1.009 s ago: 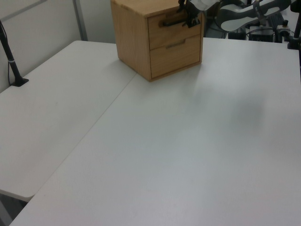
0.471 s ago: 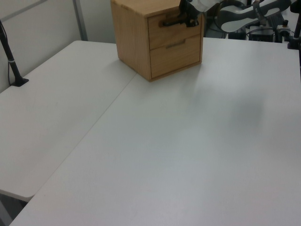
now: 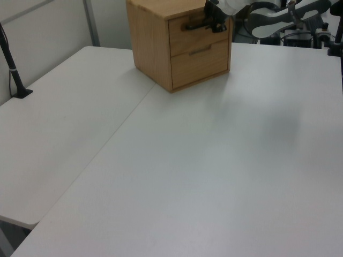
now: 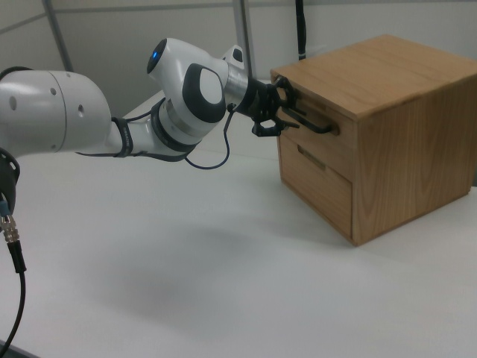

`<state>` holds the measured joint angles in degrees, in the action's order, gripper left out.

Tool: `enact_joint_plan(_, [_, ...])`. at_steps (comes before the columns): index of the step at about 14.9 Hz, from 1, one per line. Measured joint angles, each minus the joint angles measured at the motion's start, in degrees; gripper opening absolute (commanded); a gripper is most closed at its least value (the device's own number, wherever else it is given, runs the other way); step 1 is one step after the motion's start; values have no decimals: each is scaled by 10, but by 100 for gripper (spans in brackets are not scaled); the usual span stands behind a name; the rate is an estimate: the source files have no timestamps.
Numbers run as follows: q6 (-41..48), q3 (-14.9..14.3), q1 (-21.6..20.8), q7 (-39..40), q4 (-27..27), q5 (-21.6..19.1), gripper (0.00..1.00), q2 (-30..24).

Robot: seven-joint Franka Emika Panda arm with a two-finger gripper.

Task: Open the drawer by sliding it
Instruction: 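Lower the gripper onto the black handle and close it around the bar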

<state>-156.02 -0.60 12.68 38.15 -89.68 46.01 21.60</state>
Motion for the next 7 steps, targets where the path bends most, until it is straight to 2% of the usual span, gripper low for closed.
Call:
enact_joint_plan(2, [0, 0, 0, 0, 0, 0, 5, 1])
enact_joint_plan(7, [0, 0, 0, -5, 1, 0, 1, 1])
